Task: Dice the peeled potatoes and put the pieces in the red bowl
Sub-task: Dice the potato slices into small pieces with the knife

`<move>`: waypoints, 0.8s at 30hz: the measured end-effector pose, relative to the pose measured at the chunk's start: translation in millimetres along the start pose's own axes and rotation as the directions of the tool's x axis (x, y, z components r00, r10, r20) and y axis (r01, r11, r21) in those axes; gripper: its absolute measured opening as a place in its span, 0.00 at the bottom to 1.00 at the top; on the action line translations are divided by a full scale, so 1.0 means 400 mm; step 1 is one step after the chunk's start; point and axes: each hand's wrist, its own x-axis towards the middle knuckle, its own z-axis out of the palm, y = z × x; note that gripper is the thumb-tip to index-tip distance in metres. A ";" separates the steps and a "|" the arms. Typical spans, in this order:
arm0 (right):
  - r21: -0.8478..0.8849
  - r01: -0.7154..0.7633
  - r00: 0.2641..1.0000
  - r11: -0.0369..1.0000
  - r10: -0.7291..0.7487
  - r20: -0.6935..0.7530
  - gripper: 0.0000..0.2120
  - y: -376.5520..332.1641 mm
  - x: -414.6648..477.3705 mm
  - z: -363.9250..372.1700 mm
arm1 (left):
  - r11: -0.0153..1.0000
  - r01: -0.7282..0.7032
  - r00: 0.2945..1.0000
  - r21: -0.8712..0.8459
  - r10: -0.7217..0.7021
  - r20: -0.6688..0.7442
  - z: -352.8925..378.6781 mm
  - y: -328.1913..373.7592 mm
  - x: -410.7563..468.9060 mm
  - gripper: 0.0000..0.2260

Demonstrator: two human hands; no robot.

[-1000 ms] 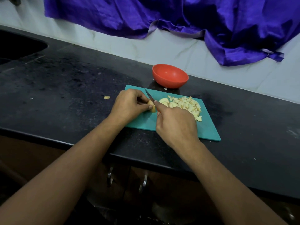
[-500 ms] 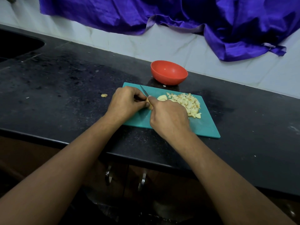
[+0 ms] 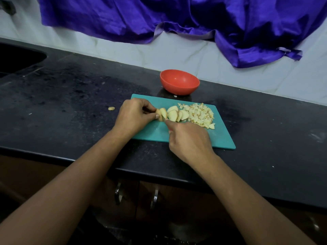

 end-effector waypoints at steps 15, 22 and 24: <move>0.895 -0.149 0.951 0.420 0.308 0.014 0.17 0.106 0.000 0.035 | 0.996 -0.029 0.997 0.079 0.023 0.079 0.000 0.008 0.000 0.11; 0.793 -0.054 0.891 0.607 0.388 -0.236 0.18 0.085 0.008 0.076 | 0.999 -0.050 0.983 -0.007 0.050 0.176 0.007 0.002 0.001 0.11; 0.698 -0.130 0.841 0.704 0.451 -0.298 0.19 0.087 0.004 0.077 | 0.998 -0.067 0.981 -0.004 0.067 0.180 0.008 0.001 0.003 0.10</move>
